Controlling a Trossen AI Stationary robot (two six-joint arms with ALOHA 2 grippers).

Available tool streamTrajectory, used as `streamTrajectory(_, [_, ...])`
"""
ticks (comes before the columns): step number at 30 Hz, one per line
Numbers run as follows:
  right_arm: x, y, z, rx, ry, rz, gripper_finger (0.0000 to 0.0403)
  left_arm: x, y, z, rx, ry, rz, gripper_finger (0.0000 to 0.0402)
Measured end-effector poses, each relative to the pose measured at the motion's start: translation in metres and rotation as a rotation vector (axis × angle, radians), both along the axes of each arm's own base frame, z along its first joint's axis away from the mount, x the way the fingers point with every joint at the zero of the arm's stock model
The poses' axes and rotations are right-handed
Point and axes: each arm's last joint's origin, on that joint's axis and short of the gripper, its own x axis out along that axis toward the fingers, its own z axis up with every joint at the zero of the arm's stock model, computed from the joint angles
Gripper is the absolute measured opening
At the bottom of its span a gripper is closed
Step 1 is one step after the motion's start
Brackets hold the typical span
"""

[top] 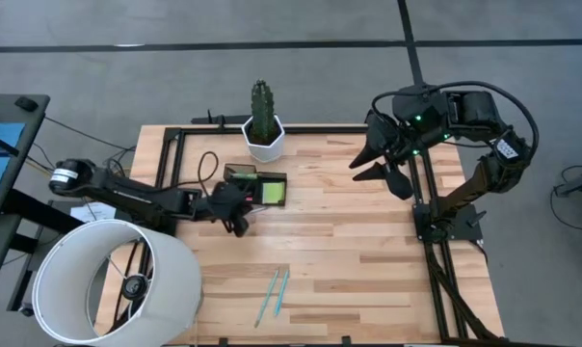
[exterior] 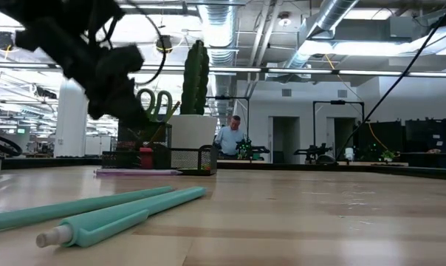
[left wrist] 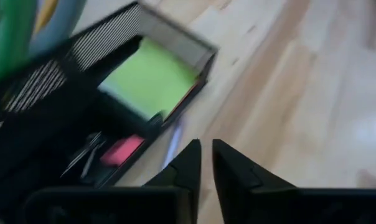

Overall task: Pick and place office supplies into organizer
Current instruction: Put the purple pen into the black mesh organizer

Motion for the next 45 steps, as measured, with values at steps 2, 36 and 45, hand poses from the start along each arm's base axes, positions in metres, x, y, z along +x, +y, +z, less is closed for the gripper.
streamTrajectory(2, [0.001,0.000,0.001,-0.001,-0.009,0.000,0.0133,-0.007,0.003,-0.011,-0.002,0.033,0.015,0.0050])
streamTrajectory(36, [0.001,0.000,0.001,-0.003,-0.015,0.001,0.0134,-0.072,0.008,-0.088,0.138,0.079,-0.133,0.0126])
streamTrajectory(45, [0.021,-0.001,-0.008,-0.017,0.016,0.016,0.0134,-0.070,0.008,-0.090,0.161,0.066,-0.179,0.0126])
